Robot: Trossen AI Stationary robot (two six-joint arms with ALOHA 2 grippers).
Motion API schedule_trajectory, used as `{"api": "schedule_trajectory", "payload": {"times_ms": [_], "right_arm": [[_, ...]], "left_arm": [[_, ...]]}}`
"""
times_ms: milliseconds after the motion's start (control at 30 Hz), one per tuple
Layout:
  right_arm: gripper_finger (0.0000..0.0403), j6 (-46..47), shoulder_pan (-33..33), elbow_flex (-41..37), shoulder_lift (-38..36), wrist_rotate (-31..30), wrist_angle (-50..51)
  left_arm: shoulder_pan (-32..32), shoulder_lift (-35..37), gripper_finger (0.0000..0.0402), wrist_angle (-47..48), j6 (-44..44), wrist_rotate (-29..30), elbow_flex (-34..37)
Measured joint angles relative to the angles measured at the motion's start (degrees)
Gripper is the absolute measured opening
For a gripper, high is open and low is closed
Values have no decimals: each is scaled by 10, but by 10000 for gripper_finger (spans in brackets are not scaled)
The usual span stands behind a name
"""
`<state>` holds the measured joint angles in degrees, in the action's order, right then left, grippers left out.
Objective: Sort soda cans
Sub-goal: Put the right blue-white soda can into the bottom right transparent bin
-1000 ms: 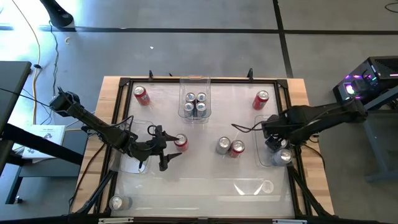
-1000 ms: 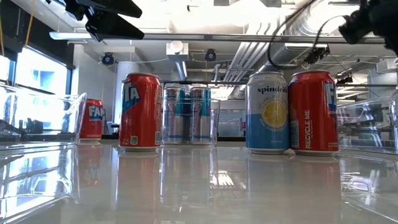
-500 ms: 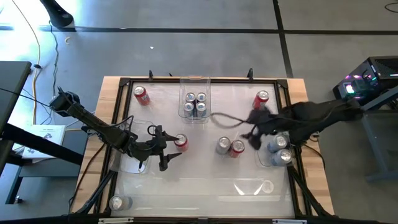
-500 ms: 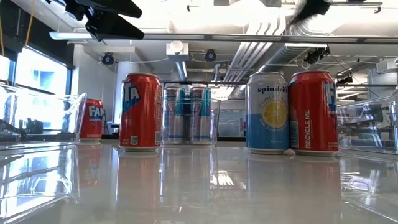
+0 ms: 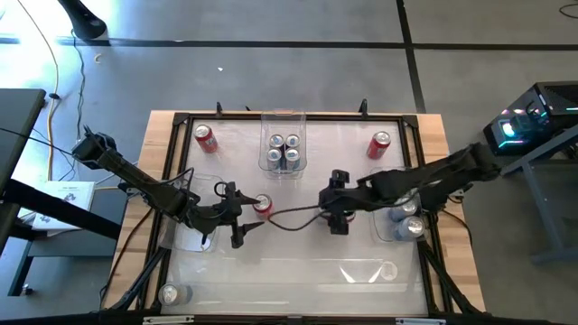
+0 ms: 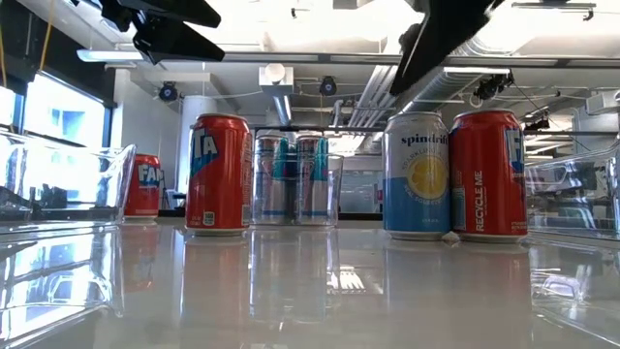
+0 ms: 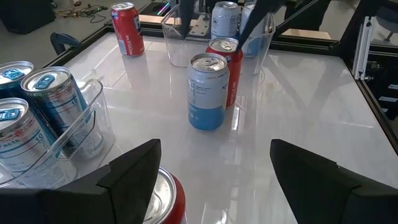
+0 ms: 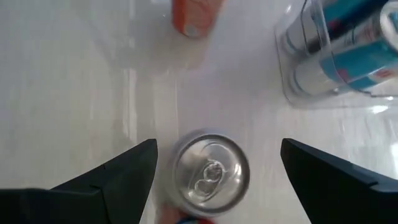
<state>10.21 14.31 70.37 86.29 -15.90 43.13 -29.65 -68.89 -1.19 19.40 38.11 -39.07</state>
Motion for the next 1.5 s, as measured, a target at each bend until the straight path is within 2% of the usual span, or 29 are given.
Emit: {"api": "schedule_trajectory", "payload": {"times_ms": [167,367,567,733,900,1133,1367,1500], "right_arm": [[336,5,-27,0,28,52,2],[336,30,-46,0,56,60,17],[336,23,-50,0,81,97,24],[327,27,-50,0,102,100,25],[281,28,-49,2,104,100,19],[281,22,-41,70,68,89,31],[281,56,-21,173,3,27,168],[281,116,-10,207,-32,60,276]], "left_arm": [[0,0,296,0,0,0,0],[0,0,296,0,0,0,0],[0,0,296,0,1,0,0],[0,0,296,0,1,0,0],[0,0,296,0,1,0,0],[0,0,296,0,5,0,0],[0,0,296,1,6,0,0],[0,0,296,0,6,0,0]]}}
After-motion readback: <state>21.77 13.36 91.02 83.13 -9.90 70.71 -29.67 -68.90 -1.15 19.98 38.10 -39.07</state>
